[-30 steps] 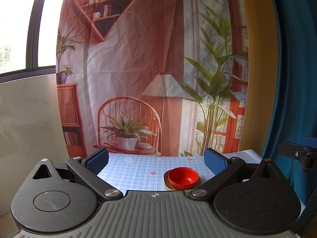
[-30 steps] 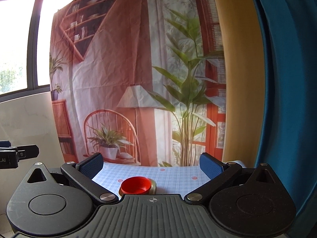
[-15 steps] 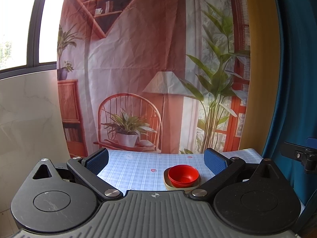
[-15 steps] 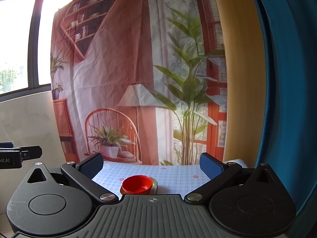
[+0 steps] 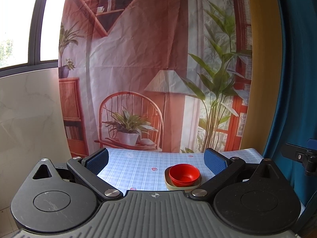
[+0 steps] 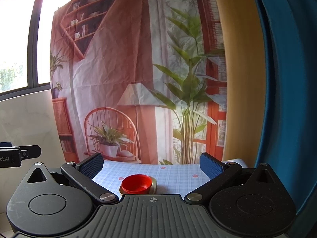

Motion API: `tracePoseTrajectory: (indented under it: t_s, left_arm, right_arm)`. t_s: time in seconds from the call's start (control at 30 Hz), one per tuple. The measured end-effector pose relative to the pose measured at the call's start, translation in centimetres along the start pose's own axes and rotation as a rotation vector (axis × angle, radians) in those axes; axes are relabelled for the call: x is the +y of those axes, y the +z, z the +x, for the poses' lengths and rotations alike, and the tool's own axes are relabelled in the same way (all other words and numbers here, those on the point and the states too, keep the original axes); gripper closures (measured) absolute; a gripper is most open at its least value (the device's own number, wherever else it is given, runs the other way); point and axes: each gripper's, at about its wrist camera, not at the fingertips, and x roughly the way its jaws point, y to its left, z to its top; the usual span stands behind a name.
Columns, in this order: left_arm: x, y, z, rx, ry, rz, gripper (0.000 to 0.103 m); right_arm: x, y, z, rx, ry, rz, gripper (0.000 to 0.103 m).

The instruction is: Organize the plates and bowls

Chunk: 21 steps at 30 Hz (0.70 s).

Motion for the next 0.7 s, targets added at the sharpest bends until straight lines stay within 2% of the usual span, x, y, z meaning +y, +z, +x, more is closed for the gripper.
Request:
tracePoseTrajectory:
  t_s: [0.7]
  left_arm:
    - [0.20,-0.13,0.06,-0.007,-0.006,0.015,0.000]
  right_arm:
    - [-0.34,-0.03,0.14,0.002,0.000,0.002,0.000]
